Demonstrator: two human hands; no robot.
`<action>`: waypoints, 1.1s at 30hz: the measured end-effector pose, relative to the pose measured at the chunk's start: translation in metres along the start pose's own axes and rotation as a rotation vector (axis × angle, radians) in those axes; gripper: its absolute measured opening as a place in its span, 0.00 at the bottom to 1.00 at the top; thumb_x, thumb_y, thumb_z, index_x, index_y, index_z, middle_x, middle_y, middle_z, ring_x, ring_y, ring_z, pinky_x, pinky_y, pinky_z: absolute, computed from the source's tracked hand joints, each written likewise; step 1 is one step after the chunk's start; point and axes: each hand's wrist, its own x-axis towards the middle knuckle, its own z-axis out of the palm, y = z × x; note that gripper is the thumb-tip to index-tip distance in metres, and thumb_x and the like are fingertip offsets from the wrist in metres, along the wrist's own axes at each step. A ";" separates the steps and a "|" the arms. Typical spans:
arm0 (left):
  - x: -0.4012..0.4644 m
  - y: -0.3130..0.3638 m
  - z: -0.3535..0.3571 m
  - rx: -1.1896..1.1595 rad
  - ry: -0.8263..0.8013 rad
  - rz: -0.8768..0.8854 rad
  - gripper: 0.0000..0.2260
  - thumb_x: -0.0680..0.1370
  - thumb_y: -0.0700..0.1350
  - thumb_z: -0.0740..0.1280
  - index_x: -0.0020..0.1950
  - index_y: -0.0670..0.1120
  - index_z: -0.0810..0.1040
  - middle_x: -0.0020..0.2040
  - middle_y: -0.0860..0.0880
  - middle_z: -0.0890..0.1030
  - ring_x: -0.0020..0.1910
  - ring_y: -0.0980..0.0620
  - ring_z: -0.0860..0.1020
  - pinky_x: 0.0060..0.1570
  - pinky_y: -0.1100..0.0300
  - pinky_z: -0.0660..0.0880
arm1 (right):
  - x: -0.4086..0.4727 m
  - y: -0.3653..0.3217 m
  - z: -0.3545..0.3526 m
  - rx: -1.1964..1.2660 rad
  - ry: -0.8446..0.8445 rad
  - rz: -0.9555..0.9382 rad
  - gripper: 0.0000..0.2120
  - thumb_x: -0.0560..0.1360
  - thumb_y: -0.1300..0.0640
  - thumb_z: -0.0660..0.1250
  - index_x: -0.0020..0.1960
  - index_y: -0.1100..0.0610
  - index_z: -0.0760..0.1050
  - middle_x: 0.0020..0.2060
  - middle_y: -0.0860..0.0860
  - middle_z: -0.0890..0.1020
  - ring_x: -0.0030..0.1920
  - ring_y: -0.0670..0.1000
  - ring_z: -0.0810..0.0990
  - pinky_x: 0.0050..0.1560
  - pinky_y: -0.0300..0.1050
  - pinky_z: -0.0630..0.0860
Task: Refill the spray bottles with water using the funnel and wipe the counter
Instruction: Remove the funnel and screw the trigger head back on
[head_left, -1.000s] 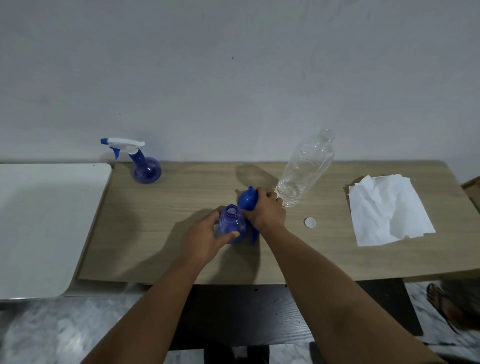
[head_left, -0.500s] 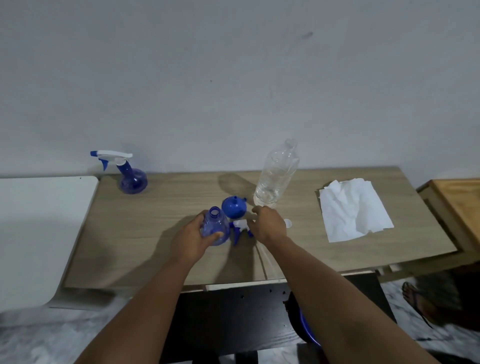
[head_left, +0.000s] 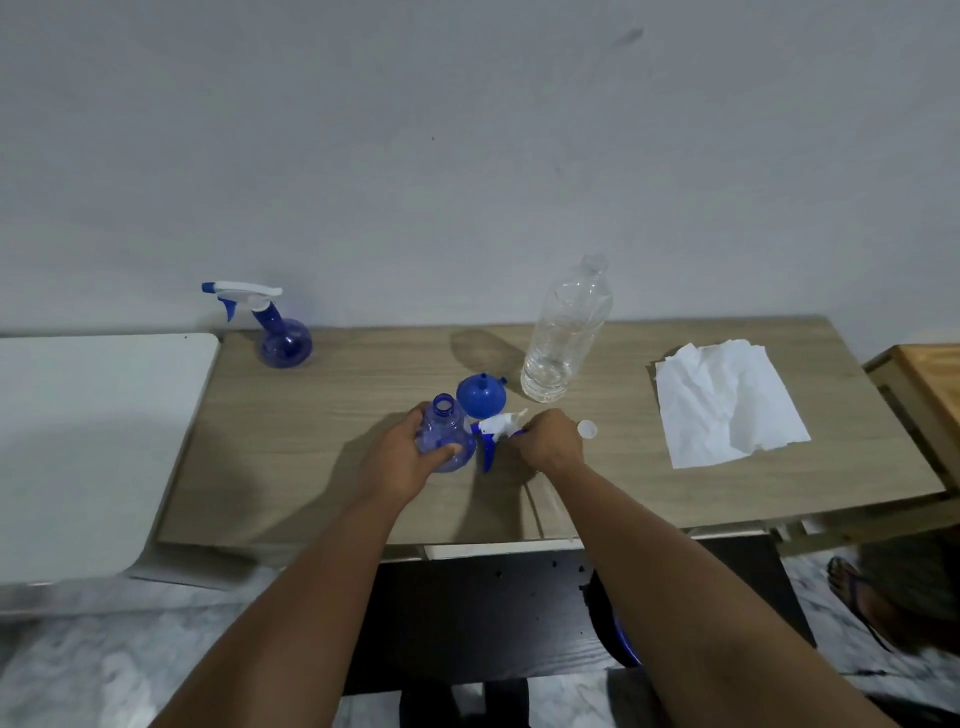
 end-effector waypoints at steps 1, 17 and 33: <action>-0.001 0.002 -0.001 -0.015 -0.004 -0.003 0.27 0.70 0.53 0.78 0.67 0.56 0.75 0.52 0.60 0.82 0.52 0.58 0.80 0.49 0.61 0.76 | -0.002 -0.004 -0.006 0.048 0.024 -0.021 0.14 0.73 0.50 0.77 0.47 0.62 0.84 0.40 0.54 0.84 0.44 0.54 0.83 0.41 0.44 0.74; -0.006 0.023 -0.004 -0.008 -0.050 -0.103 0.28 0.71 0.50 0.78 0.68 0.52 0.74 0.57 0.48 0.84 0.56 0.44 0.81 0.60 0.46 0.76 | -0.056 -0.149 -0.083 0.789 0.172 -0.551 0.18 0.76 0.53 0.78 0.64 0.57 0.83 0.50 0.47 0.87 0.46 0.51 0.86 0.49 0.42 0.83; -0.003 0.015 -0.004 -0.011 -0.065 -0.063 0.21 0.72 0.48 0.77 0.61 0.57 0.74 0.48 0.62 0.82 0.52 0.53 0.83 0.47 0.65 0.76 | -0.061 -0.089 -0.006 0.675 0.009 -0.564 0.09 0.74 0.67 0.75 0.54 0.59 0.85 0.46 0.54 0.89 0.47 0.48 0.87 0.54 0.47 0.83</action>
